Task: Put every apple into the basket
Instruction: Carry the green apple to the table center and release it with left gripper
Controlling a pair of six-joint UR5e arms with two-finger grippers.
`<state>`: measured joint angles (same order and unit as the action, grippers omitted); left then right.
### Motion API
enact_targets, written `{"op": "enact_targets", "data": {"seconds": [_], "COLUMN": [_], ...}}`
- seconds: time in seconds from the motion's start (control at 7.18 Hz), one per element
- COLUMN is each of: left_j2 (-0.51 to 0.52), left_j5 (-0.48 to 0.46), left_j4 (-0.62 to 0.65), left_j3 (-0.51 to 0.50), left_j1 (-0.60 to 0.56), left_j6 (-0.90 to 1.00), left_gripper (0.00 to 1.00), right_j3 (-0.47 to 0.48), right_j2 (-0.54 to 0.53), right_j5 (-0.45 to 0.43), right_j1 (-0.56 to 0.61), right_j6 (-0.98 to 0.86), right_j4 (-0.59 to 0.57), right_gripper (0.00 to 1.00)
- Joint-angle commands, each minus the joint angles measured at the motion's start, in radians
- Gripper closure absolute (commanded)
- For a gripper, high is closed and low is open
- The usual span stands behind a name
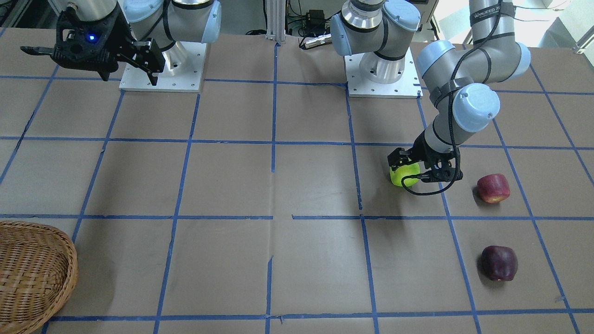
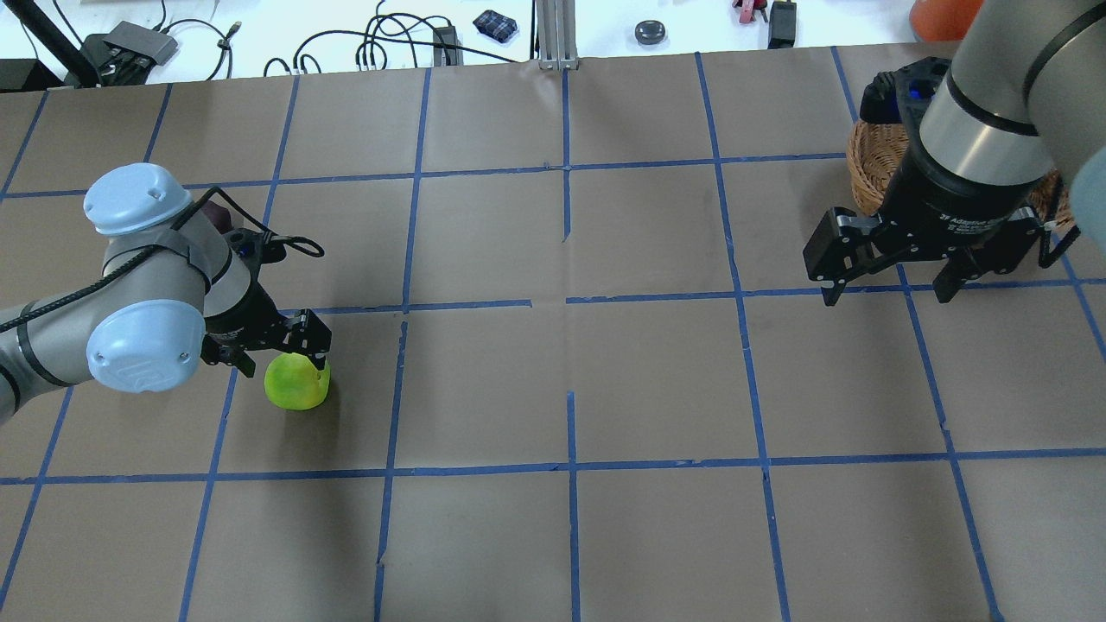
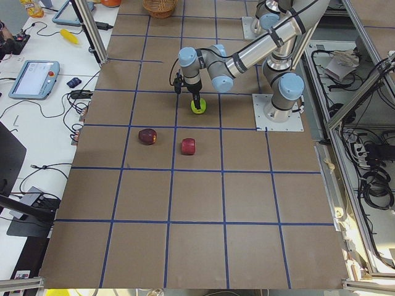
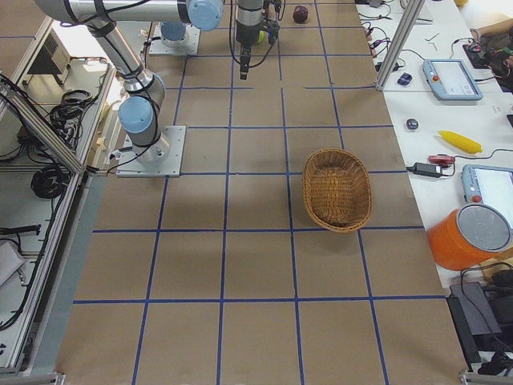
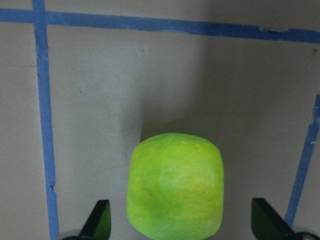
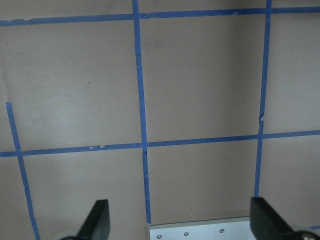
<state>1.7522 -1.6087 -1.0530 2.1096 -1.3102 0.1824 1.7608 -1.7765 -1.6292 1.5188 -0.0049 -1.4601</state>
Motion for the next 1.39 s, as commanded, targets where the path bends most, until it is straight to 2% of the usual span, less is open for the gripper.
{"op": "enact_targets", "data": {"seconds": [0.0,0.14,0.28,0.42,0.56,0.7,0.97,1.11,1.25], "left_j2": [0.041,0.035,0.033,0.046,0.05,0.073,0.16,0.209,0.266], "left_j5": [0.0,-0.002,0.003,0.012,0.132,0.177,0.213,0.243,0.242], "left_j4": [0.031,0.037,0.035,0.004,-0.069,-0.065,0.005,0.075,0.138], "left_j3": [0.001,-0.009,-0.019,-0.087,-0.155,-0.199,-0.265,-0.29,-0.321], "left_j1": [-0.001,-0.001,-0.004,-0.017,-0.061,-0.155,-0.339,-0.433,-0.501], "left_j6": [0.0,-0.001,-0.02,-0.109,-0.264,-0.378,-0.621,-0.752,-0.853], "left_gripper": [0.44,0.75,0.87,0.88,0.89,0.89,0.89,0.89,0.89], "right_j3": [0.006,0.0,-0.003,-0.029,-0.061,-0.09,-0.153,-0.149,-0.146], "right_j2": [-0.008,-0.006,-0.001,0.003,0.018,0.049,0.086,0.1,0.127], "right_j5": [0.006,0.0,0.003,0.006,0.003,0.018,0.05,0.11,0.098], "right_j1": [-0.006,-0.009,-0.011,-0.012,-0.012,-0.012,-0.011,-0.011,-0.012], "right_j6": [-0.003,-0.004,-0.004,-0.004,-0.004,-0.001,0.006,-0.003,-0.006], "right_j4": [-0.006,-0.008,-0.014,-0.017,-0.014,-0.011,-0.002,-0.019,-0.051], "right_gripper": [0.0,0.0,0.0,0.0,0.0,0.0,0.0,0.0,0.0]}}
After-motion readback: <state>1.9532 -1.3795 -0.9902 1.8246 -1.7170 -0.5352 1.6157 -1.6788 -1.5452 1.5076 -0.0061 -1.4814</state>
